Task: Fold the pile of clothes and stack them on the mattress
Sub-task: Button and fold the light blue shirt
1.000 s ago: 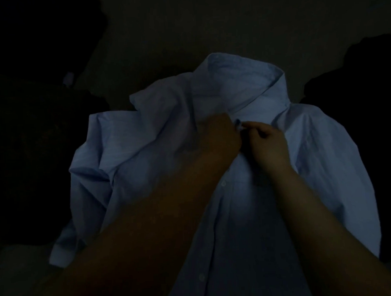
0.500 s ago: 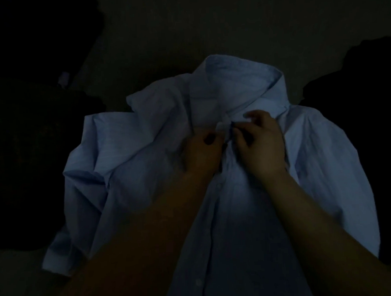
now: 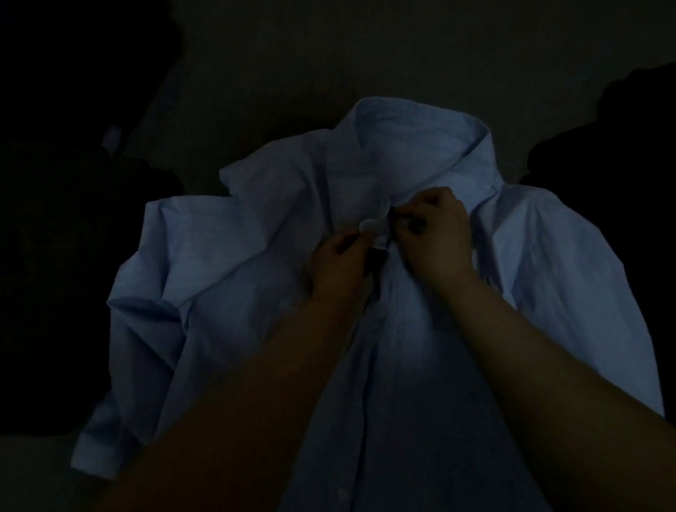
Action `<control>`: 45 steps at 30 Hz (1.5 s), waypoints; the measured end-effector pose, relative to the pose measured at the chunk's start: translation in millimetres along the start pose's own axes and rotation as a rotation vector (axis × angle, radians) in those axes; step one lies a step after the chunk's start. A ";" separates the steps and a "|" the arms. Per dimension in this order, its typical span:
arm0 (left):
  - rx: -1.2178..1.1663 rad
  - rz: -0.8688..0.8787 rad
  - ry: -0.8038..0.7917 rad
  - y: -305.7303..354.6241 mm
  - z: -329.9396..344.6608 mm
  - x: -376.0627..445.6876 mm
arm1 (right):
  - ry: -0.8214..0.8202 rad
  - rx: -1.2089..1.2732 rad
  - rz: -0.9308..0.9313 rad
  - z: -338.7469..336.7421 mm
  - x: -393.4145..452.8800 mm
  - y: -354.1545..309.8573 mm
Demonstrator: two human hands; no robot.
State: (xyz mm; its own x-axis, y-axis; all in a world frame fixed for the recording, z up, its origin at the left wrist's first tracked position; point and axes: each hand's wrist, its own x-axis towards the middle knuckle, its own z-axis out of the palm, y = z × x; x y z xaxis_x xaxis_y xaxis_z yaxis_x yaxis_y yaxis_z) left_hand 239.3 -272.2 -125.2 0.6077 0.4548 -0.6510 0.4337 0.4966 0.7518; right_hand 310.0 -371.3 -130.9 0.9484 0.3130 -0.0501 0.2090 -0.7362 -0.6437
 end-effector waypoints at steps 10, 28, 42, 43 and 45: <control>0.404 0.334 0.040 29.1 32.4 -23.2 | 0.119 0.267 0.199 -29.7 -20.6 -15.9; 0.396 0.334 -0.104 44.2 31.2 -33.3 | 0.083 0.671 0.483 -59.2 -20.7 -43.0; 0.371 0.295 -0.190 56.6 20.7 -27.4 | -0.201 1.146 0.769 -69.1 -18.5 -35.6; 0.388 0.303 -0.182 56.9 21.1 -26.4 | -0.198 1.133 0.769 -68.7 -18.7 -35.4; 0.426 0.310 -0.159 56.7 22.1 -25.8 | -0.181 1.078 0.756 -67.4 -19.4 -35.7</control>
State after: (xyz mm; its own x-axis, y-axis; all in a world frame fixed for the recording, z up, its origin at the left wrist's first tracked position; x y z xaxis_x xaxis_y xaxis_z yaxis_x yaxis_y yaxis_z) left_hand 262.9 -272.2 -63.5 0.8287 0.3981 -0.3934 0.4292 -0.0010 0.9032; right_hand 300.2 -391.5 -55.5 0.6843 0.1764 -0.7075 -0.7242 0.0512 -0.6877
